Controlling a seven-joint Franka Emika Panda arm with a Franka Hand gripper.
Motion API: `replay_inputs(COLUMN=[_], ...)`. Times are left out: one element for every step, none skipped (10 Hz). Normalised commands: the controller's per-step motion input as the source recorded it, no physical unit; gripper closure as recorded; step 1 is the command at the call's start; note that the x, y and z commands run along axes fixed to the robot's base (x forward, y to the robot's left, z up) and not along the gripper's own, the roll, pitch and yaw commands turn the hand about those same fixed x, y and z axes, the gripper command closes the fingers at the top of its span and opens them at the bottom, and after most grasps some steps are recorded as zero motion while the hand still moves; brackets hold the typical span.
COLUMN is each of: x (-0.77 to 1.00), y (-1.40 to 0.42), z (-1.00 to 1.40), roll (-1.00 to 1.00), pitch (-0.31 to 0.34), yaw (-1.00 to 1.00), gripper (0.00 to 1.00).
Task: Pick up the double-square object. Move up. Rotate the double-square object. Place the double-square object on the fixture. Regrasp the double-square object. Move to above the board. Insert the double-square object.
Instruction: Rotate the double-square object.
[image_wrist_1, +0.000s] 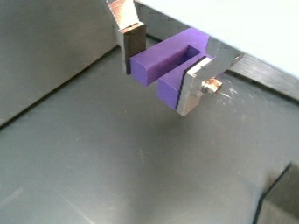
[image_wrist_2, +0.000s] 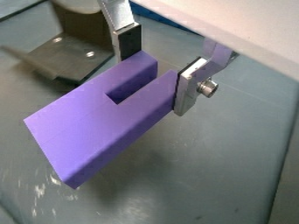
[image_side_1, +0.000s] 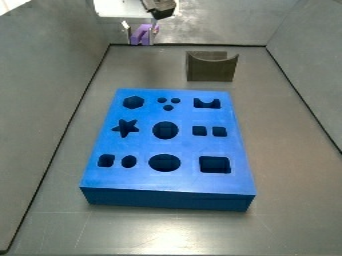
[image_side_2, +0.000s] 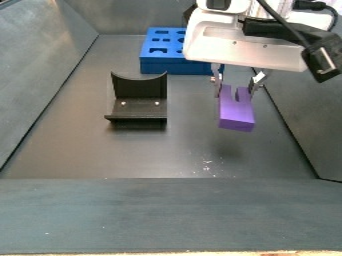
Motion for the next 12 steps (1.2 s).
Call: replay_inputs(x=[-0.01,-0.01,-0.01,-0.01,-0.01,-0.01,-0.01,-0.01,-0.01,-0.01,-0.01,-0.01], y=[-0.01,0.00,0.01,0.01,0.01,0.01,0.01,0.01,0.01,0.01,0.01,0.01], z=[0.01,0.01,0.01,0.01,0.01,0.01,0.01,0.01,0.01,0.01,0.00,0.00], roll=[0.00,0.00,0.00,0.00,0.00,0.00,0.00,0.00,0.00,0.00,0.00,0.00], pitch=[0.000,0.000,0.000,0.000,0.000,0.000,0.000,0.000,0.000,0.000,0.000,0.000], yaw=[-1.00,-1.00,-1.00,-1.00,-1.00,-1.00,-1.00,-1.00,-1.00,-1.00,-1.00,-1.00], gripper=[1.00,1.00,1.00,1.00,1.00,1.00,1.00,1.00,1.00,1.00,1.00,1.00])
